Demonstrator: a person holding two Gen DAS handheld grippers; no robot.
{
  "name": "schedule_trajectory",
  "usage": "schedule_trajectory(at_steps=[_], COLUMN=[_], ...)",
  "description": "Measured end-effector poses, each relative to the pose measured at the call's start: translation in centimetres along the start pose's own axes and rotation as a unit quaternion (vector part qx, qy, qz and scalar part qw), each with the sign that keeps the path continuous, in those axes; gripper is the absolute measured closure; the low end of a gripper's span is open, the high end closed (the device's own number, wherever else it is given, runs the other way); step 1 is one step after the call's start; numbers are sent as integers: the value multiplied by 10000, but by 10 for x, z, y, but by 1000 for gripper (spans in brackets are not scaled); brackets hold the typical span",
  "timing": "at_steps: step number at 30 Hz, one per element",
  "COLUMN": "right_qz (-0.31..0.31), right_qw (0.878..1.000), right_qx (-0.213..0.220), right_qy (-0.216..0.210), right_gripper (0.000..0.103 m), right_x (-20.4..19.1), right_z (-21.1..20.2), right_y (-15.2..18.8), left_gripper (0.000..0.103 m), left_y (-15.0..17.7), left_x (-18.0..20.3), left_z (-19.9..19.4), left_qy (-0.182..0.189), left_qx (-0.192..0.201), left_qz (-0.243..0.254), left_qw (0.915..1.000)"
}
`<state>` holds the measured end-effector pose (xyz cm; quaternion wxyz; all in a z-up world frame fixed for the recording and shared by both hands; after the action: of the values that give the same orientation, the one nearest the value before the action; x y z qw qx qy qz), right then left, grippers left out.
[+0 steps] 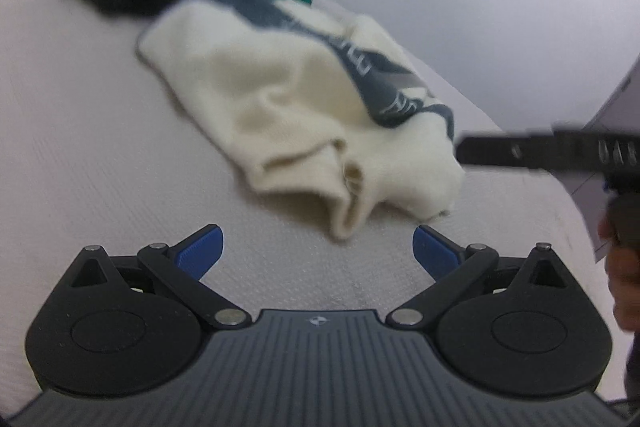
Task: Fold large clothes
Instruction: 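Reach both tools to the cream sweater and close on its edges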
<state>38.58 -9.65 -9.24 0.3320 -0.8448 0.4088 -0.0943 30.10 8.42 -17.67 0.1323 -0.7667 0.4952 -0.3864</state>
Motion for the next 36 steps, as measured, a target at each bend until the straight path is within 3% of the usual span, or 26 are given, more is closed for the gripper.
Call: schedule_trajectory(at_steps=[3, 10, 17, 22, 25, 27, 30, 32, 33, 34, 36], right_qz=[-298, -1484, -2650, -3555, -3879, -4077, -3971, -3843, -3558, -3208, -2583], right_qw=[9987, 9811, 9458, 9068, 8930, 8869, 9048, 9166, 9304, 9439, 9626], right_qx=[-376, -1176, -1781, -2167, -2202, -2108, -1458, -1005, -787, -642, -490], right_qy=[-164, -412, -596, -660, -602, -531, -479, -452, -394, -454, -650], right_gripper=[23, 38, 45, 41, 41, 41, 49, 72, 77, 88, 89], right_x=[1, -20, -48, -65, -70, -74, -81, -83, -81, -78, -70], right_z=[29, 96, 150, 172, 177, 176, 168, 161, 158, 153, 145], right_y=[-17, -44, -52, -39, -35, -34, -41, -47, -54, -61, -71], left_gripper=[3, 25, 56, 74, 91, 93, 93, 93, 93, 93, 93], left_y=[4, 0, -4, -1, 2, 3, 8, 12, 12, 13, 15], left_x=[-9, -15, -20, -17, -16, -16, -14, -16, -16, -17, -23], left_z=[28, 73, 108, 121, 128, 132, 129, 125, 125, 125, 119], left_qy=[297, 468, 659, 667, 650, 699, 779, 816, 831, 857, 924], left_qx=[-219, -177, 61, 129, 58, 61, 106, 152, 167, 182, 261], left_qz=[-370, -527, -857, -851, -908, -967, -1045, -1057, -1068, -1108, -1232], left_qw=[9986, 9974, 9941, 9941, 9937, 9928, 9914, 9909, 9907, 9900, 9877])
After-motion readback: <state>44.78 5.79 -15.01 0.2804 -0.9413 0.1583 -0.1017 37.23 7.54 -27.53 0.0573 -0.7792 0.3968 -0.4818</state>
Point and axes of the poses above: each gripper's, at about its wrist camera, not at the fingertips, and z roughly the way its jaws point, x to its right, y to its underside, the point moved 4 cm from there along z, roughly the way its jaws point, and after that the axes turned 4 degrees about -x, right-handed, at the moved point
